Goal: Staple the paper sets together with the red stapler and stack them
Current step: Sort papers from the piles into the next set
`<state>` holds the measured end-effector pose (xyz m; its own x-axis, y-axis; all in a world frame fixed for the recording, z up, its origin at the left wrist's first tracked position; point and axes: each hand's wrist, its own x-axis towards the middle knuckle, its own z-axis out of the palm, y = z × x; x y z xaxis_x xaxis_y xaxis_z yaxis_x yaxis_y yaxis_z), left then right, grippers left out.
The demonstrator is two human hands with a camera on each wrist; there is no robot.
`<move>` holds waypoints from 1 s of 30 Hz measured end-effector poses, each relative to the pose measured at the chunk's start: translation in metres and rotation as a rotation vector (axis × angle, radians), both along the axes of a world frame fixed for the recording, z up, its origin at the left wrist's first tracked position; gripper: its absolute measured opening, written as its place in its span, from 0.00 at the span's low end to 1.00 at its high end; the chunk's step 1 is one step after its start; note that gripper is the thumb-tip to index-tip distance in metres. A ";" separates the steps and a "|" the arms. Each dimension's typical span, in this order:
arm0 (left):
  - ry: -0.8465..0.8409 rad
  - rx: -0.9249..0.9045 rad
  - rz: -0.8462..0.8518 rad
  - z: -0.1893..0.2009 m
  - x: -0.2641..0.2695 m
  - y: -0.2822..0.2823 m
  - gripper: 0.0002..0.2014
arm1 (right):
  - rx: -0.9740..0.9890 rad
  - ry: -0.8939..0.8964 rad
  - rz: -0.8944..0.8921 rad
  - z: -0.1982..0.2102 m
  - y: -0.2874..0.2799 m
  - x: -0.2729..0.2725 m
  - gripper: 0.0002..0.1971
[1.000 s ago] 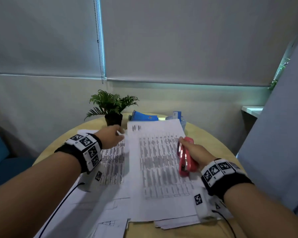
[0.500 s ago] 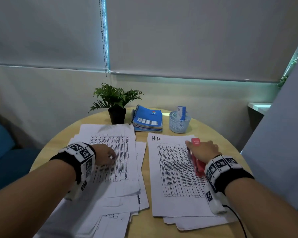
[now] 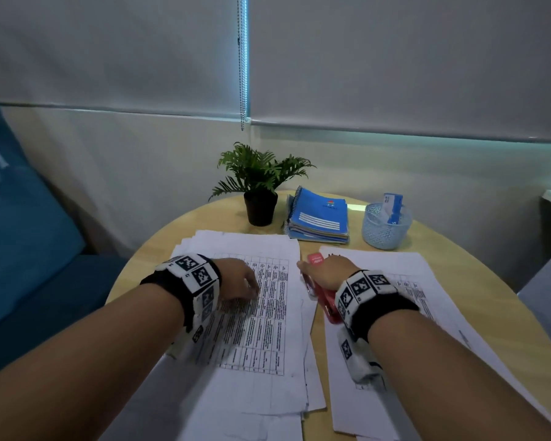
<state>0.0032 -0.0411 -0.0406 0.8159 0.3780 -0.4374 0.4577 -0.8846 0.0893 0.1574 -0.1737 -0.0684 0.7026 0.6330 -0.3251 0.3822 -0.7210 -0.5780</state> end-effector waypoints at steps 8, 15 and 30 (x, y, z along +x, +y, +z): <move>-0.044 0.229 0.064 -0.013 0.033 0.052 0.16 | -0.255 -0.229 0.091 -0.002 0.005 0.013 0.29; -0.025 0.300 0.205 -0.023 0.050 0.100 0.53 | -0.251 -0.214 0.069 -0.011 0.008 0.026 0.38; -0.460 0.482 0.286 0.028 0.020 0.080 0.16 | -0.127 0.015 0.090 -0.007 -0.010 0.018 0.35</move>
<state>0.0233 0.0386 -0.0122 0.7174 0.6687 0.1955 0.6873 -0.7252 -0.0414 0.1750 -0.1841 -0.0756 0.6390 0.6464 -0.4170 0.4405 -0.7519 -0.4905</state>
